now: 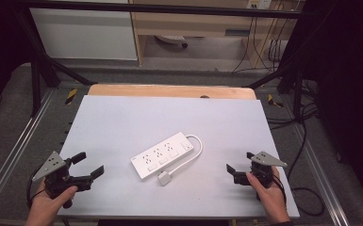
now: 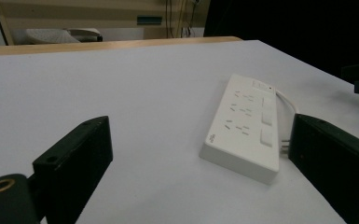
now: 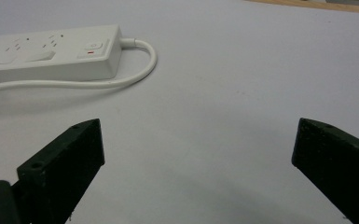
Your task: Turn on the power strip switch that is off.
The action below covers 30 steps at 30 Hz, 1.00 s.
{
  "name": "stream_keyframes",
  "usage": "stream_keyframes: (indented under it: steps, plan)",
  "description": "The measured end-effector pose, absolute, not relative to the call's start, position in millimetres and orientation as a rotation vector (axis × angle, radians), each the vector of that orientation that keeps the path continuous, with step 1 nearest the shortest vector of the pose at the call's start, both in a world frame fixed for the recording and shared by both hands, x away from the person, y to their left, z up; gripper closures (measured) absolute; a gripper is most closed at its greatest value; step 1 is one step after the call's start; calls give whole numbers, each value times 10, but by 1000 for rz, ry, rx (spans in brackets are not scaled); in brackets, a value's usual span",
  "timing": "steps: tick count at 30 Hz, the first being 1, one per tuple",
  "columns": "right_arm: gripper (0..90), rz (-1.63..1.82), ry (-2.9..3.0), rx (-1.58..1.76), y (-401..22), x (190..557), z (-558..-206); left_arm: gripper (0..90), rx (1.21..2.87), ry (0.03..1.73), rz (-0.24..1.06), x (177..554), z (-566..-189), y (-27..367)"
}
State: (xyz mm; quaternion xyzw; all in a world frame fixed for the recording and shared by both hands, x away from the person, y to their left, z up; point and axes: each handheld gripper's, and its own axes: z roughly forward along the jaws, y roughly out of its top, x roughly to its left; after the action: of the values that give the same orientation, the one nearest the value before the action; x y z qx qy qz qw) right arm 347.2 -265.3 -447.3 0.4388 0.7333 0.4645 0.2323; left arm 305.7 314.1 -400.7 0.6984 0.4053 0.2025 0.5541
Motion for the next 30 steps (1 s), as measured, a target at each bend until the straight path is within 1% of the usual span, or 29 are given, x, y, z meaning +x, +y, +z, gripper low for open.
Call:
stream_keyframes:
  steps: [17, 30]
  plan:
    - [23, 1281, 2031, 1204, -2631, 3483, -4481, 70, 1653, 954, 456, 3175, -3879, 2992]
    - [23, 1279, 2047, 1196, -2617, 3483, -4482, 71, 1674, 910, 419, 3345, -3732, 2719]
